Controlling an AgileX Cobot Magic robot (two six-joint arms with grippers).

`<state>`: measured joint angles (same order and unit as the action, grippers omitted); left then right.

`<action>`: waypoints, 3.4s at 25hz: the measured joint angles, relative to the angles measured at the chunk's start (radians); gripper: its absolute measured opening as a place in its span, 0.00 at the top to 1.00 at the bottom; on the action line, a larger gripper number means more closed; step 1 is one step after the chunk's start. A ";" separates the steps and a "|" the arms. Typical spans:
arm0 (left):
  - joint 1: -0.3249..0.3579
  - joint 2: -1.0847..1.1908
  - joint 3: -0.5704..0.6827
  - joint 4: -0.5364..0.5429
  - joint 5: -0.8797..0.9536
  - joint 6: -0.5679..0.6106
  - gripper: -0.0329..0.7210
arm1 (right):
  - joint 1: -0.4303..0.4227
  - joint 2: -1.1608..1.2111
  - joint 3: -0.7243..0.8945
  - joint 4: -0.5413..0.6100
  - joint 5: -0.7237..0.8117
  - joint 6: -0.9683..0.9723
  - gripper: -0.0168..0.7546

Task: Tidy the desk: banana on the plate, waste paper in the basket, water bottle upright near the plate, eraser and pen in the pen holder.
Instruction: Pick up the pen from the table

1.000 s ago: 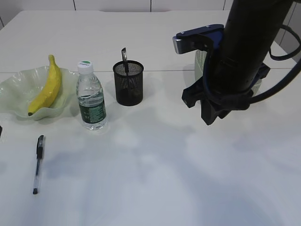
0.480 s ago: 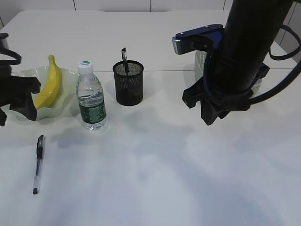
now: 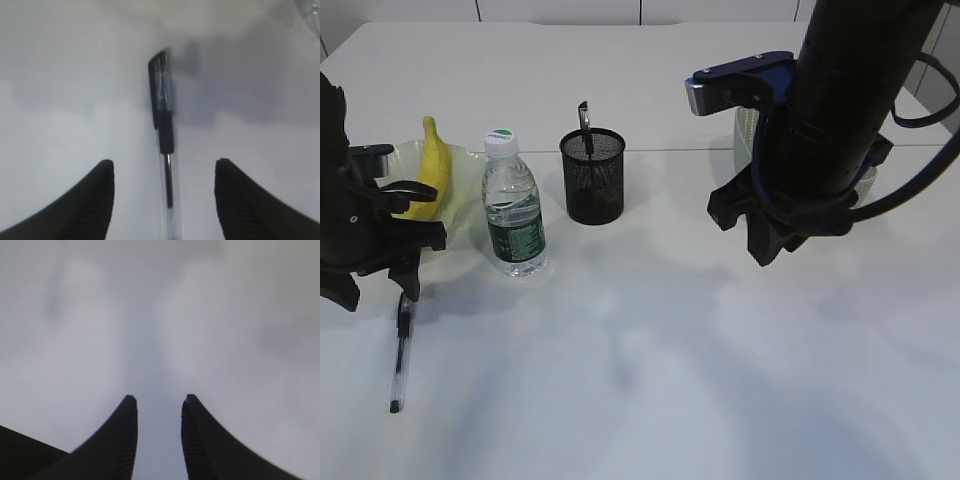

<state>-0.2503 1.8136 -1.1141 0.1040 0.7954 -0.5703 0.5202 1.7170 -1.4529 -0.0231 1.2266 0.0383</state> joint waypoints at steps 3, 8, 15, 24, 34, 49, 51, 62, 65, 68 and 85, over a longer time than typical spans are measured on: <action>0.000 0.025 -0.008 0.024 -0.053 -0.076 0.36 | 0.000 0.000 0.000 0.000 0.000 0.000 0.68; 0.000 0.067 -0.063 0.024 -0.104 -0.109 0.36 | 0.000 0.000 0.000 0.000 0.000 -0.004 0.68; 0.000 0.098 -0.106 0.020 -0.100 -0.111 0.36 | 0.000 0.000 0.000 0.000 0.000 -0.009 0.68; 0.000 0.097 -0.107 0.056 -0.072 -0.112 0.37 | 0.000 0.000 0.000 0.000 0.000 -0.012 0.68; -0.077 0.080 -0.108 0.034 0.093 -0.085 0.37 | 0.000 0.000 0.000 0.002 0.000 -0.012 0.68; -0.163 -0.144 0.210 -0.023 -0.041 -0.134 0.37 | 0.000 0.000 0.000 0.008 0.000 -0.018 0.68; -0.161 -0.159 0.264 -0.051 -0.090 -0.167 0.37 | 0.000 0.000 0.000 0.013 0.000 -0.018 0.68; -0.137 -0.140 0.306 0.034 -0.174 -0.263 0.37 | 0.000 0.000 0.000 0.038 0.000 -0.020 0.68; -0.133 -0.106 0.306 0.040 -0.164 -0.266 0.37 | 0.000 0.000 0.000 0.040 0.000 -0.020 0.68; -0.133 -0.092 0.306 0.040 -0.168 -0.266 0.37 | 0.000 0.000 0.000 0.040 0.000 -0.025 0.68; -0.133 -0.029 0.306 0.037 -0.242 -0.266 0.37 | 0.000 0.000 0.000 0.042 0.000 -0.029 0.68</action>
<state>-0.3837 1.7847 -0.8077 0.1405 0.5536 -0.8365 0.5202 1.7170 -1.4529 0.0185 1.2266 0.0092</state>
